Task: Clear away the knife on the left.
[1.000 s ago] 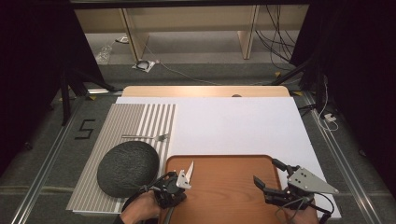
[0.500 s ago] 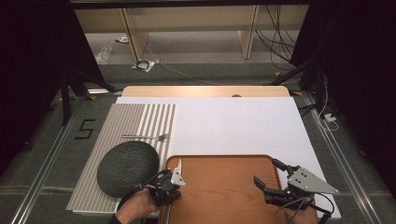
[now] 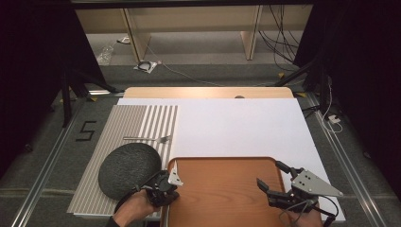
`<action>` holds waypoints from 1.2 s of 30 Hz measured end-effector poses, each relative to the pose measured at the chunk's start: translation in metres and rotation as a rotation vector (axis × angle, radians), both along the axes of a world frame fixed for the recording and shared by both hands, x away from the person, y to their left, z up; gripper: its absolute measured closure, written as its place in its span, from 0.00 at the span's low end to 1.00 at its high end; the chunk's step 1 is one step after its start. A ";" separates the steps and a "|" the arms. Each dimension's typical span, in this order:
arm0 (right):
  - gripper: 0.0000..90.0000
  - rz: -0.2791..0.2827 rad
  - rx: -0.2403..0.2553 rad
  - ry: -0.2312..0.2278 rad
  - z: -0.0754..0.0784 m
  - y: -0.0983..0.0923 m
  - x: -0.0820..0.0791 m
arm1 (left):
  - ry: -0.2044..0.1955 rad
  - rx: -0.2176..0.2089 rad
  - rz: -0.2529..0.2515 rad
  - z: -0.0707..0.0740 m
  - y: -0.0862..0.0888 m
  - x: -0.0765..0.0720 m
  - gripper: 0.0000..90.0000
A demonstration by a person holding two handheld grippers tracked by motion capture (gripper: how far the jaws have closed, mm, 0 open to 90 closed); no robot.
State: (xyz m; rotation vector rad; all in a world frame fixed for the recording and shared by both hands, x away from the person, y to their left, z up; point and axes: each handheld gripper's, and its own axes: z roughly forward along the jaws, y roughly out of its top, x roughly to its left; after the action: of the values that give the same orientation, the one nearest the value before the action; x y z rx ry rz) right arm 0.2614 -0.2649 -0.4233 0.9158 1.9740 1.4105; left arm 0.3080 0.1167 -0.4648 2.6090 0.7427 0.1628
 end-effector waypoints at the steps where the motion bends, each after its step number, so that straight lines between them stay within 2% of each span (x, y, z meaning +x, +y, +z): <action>1: 0.20 0.000 0.000 0.000 0.000 0.000 0.000 | 0.002 -0.003 0.000 0.000 0.000 0.000 0.99; 7: 0.20 0.001 0.001 -0.002 0.000 -0.001 0.000 | -0.001 -0.026 0.006 0.001 0.002 0.001 0.97; 9: 0.20 0.000 0.006 0.003 0.000 -0.001 0.000 | 0.008 -0.047 0.012 0.004 0.003 0.002 0.87; 11: 0.20 0.000 0.005 0.005 0.000 -0.001 0.000 | 0.011 -0.063 0.004 0.007 0.005 0.002 0.82; 12: 0.20 0.001 0.005 0.005 0.000 -0.002 0.000 | 0.006 -0.071 0.005 0.009 0.005 0.002 0.75; 13: 0.20 0.001 0.002 0.004 0.000 -0.002 0.000 | -0.002 -0.079 0.006 0.011 0.005 0.002 0.69; 14: 0.20 0.001 0.003 0.004 0.000 -0.002 0.000 | -0.014 -0.096 0.015 0.012 0.005 0.002 0.57; 15: 0.20 0.001 0.003 0.004 0.000 -0.002 0.000 | -0.025 -0.100 0.015 0.014 0.006 0.003 0.57; 21: 0.20 0.003 0.011 0.001 0.000 -0.002 0.000 | -0.080 -0.162 0.048 0.023 0.010 0.005 0.41; 24: 0.20 0.002 0.017 0.002 -0.001 -0.003 0.001 | -0.113 -0.178 0.068 0.026 0.011 0.007 0.34; 30: 0.20 0.001 0.019 0.004 -0.002 -0.004 0.001 | -0.197 -0.223 0.112 0.033 0.017 0.010 0.26; 36: 0.19 0.001 0.021 0.005 -0.002 -0.004 0.001 | -0.234 -0.269 0.146 0.038 0.024 0.012 0.23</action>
State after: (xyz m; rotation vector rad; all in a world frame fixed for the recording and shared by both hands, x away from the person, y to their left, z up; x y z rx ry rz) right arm 0.2626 -0.2685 -0.4249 0.9289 1.9664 1.4332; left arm 0.3197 0.1411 -0.4270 2.2357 0.8091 0.3772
